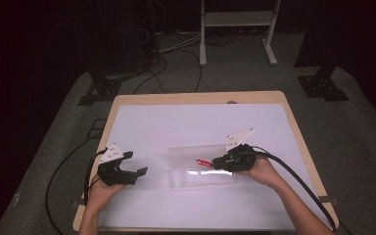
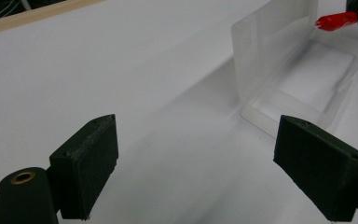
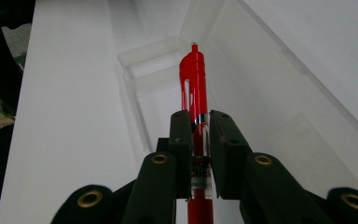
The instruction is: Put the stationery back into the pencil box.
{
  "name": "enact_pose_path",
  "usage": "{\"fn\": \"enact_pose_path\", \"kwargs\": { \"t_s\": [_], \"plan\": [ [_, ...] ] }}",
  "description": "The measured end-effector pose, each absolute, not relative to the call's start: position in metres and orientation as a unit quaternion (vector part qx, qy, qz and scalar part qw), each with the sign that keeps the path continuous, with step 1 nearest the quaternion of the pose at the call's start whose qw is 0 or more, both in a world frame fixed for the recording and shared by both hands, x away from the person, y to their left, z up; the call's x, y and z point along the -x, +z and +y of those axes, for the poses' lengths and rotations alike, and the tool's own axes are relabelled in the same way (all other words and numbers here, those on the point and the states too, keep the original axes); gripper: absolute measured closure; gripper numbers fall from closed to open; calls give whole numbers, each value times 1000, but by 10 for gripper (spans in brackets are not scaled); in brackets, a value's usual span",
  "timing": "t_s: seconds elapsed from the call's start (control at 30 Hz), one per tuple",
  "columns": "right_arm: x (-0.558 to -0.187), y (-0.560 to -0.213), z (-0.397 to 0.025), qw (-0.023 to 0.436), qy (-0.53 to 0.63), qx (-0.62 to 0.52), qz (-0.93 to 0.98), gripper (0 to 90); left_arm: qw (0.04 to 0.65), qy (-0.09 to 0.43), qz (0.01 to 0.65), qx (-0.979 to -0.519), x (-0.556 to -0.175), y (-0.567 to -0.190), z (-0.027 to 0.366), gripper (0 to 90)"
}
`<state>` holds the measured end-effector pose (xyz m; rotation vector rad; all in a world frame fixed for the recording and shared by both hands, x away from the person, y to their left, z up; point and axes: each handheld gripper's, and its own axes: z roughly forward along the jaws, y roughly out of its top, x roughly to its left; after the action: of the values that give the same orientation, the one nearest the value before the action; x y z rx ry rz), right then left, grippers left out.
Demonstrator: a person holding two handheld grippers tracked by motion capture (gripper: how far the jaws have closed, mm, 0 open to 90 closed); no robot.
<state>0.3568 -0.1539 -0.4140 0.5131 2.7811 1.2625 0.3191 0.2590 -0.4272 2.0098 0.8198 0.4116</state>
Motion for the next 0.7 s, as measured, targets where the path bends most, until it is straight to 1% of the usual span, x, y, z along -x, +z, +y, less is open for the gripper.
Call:
{"fn": "enact_pose_path", "kwargs": {
  "t_s": [0.33, 0.7],
  "plan": [
    [-359, -422, -148, 21, 400, -157, 903, 789, 452, 165, 330, -812, -319, -427, 258, 112],
    [-359, -434, -138, 16, 392, -149, 907, 789, 452, 161, 330, -813, -319, -428, 258, 111]
  ]
}}
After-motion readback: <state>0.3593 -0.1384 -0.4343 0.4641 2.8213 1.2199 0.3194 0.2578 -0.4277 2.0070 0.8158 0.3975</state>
